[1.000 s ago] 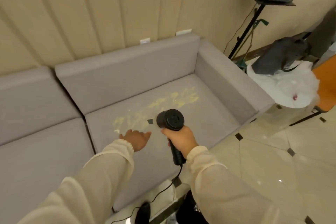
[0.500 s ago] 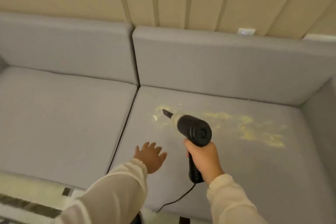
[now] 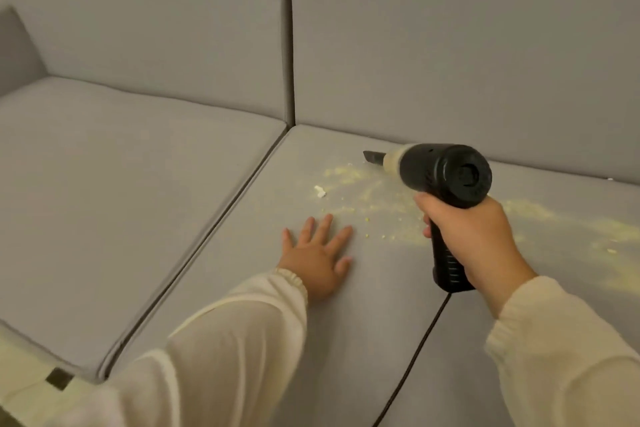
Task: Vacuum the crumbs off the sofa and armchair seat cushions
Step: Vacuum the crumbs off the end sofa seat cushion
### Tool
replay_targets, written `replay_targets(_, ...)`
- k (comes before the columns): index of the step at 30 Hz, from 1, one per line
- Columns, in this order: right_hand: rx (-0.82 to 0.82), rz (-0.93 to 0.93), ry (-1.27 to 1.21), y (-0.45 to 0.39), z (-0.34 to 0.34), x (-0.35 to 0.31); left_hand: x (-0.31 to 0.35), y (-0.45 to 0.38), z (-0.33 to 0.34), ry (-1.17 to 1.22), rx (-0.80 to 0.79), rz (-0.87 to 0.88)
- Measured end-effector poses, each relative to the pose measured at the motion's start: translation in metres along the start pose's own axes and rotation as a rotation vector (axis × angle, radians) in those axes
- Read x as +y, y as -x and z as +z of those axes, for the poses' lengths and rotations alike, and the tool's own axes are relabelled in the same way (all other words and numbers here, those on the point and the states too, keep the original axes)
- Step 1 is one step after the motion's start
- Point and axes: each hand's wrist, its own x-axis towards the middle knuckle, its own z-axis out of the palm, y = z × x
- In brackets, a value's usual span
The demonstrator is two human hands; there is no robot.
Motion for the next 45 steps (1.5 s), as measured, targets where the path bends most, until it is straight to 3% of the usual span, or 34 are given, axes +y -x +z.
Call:
replay_targets(11, 0.111, -0.003, -0.127, -0.007, -0.025, 0.015, 0.0, -0.016, 0.034, -0.022, 0.094, -0.031)
replay_targets(45, -0.056, -0.098, -0.071, 0.029, 0.039, 0.006, -0.002, -0.018, 0.038, -0.015, 0.057, -0.035)
